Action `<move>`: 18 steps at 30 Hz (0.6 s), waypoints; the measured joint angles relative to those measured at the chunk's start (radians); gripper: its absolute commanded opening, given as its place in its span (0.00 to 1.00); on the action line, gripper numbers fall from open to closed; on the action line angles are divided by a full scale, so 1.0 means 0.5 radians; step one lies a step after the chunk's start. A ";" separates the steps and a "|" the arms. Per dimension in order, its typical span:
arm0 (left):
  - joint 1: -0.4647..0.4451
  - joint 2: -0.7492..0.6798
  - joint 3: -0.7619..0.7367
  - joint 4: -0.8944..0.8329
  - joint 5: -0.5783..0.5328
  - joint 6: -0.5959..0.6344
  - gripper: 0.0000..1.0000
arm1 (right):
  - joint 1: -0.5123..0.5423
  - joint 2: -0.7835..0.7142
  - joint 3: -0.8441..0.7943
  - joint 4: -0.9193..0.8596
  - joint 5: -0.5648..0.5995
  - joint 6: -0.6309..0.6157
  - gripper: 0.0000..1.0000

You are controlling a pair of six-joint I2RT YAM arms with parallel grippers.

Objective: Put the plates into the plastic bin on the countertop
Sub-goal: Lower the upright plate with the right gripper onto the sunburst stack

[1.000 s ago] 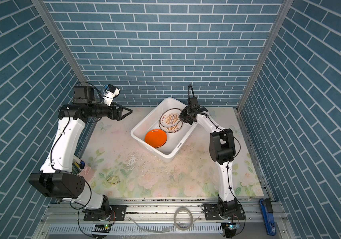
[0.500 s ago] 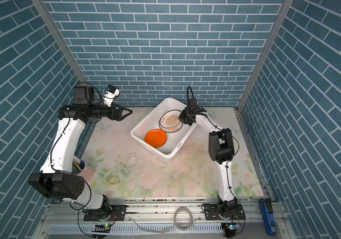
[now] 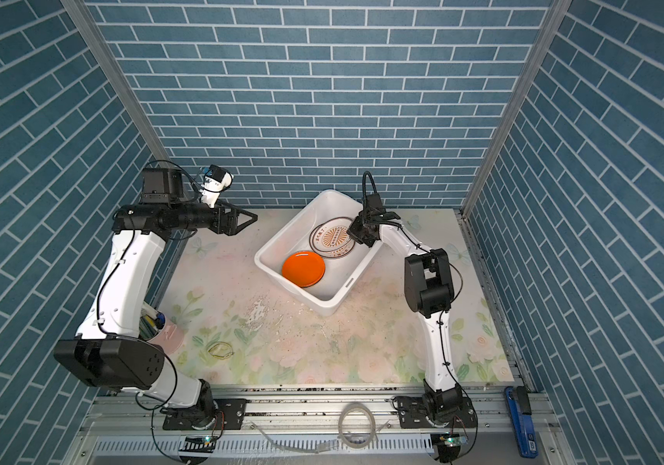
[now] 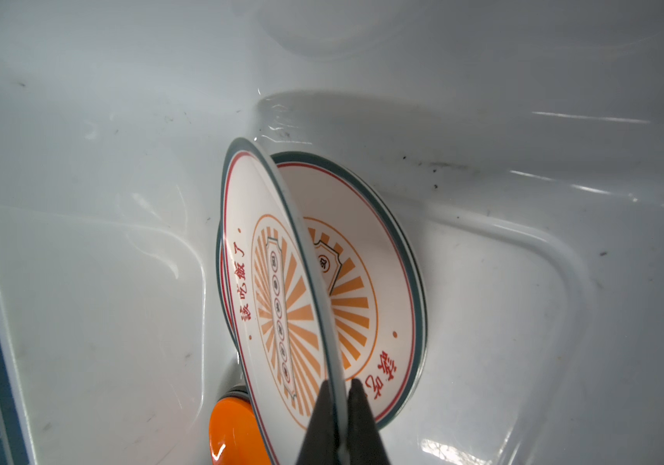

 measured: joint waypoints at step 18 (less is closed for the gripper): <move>0.000 0.000 0.000 0.028 0.015 -0.022 0.90 | 0.000 0.043 0.030 -0.014 -0.008 0.031 0.14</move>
